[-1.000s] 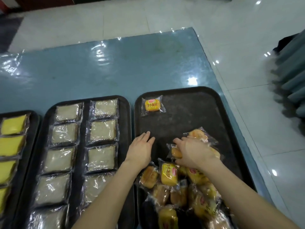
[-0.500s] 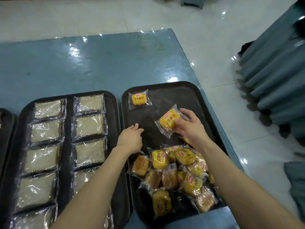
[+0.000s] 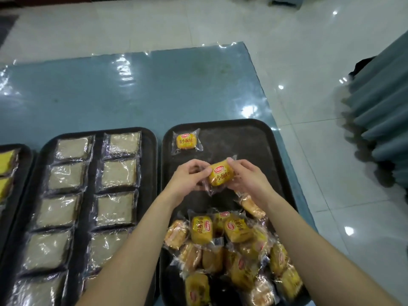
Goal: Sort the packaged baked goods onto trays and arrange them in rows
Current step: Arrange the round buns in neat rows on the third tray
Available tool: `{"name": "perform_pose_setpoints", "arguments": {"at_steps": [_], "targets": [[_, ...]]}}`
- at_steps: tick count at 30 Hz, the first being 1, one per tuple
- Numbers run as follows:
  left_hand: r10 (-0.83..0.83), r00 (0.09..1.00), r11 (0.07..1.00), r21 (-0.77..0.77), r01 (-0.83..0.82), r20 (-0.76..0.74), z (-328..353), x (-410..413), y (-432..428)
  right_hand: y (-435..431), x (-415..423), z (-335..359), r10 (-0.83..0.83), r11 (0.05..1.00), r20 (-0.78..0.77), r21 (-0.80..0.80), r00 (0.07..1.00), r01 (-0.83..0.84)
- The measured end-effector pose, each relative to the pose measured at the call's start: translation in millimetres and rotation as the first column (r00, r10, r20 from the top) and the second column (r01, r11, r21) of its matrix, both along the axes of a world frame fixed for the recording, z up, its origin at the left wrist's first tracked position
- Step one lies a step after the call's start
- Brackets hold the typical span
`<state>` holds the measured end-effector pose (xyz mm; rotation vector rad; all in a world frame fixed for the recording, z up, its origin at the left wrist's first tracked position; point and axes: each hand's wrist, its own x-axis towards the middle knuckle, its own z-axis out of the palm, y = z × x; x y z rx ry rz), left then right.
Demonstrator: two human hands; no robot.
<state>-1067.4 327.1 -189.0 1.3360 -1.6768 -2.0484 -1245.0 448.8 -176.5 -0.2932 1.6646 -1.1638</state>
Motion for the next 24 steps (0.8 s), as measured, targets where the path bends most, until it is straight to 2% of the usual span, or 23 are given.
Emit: {"name": "perform_pose_setpoints", "arguments": {"at_steps": [2, 6, 9, 18, 24], "targets": [[-0.026, 0.999, 1.000, -0.013, 0.026, 0.033, 2.1, -7.4, -2.0, -3.6, -12.0, -0.3, 0.060, 0.998, -0.022, -0.017, 0.998, -0.061], [0.029, 0.995, 0.999, -0.034, -0.025, 0.096, 7.8, -26.1, -8.0, -12.7, -27.0, 5.2, 0.145, 0.989, 0.082, -0.046, 0.986, -0.142], [0.049, 0.988, 0.998, -0.032, -0.045, 0.144, 10.8, -39.0, -16.0, -21.1, -39.6, 2.7, 0.153, 0.988, 0.106, -0.020, 0.983, -0.151], [0.061, 0.965, 0.997, -0.071, -0.044, 0.256, 0.4, -73.1, -36.9, -57.5, -72.2, -27.4, 0.286, 0.956, -0.152, 0.120, 0.946, -0.269], [0.088, 0.954, 0.983, -0.177, -0.038, 0.287, -16.2, -82.6, -48.2, -77.2, -86.4, -41.8, 0.308, 0.948, -0.125, 0.118, 0.943, -0.294]]}}
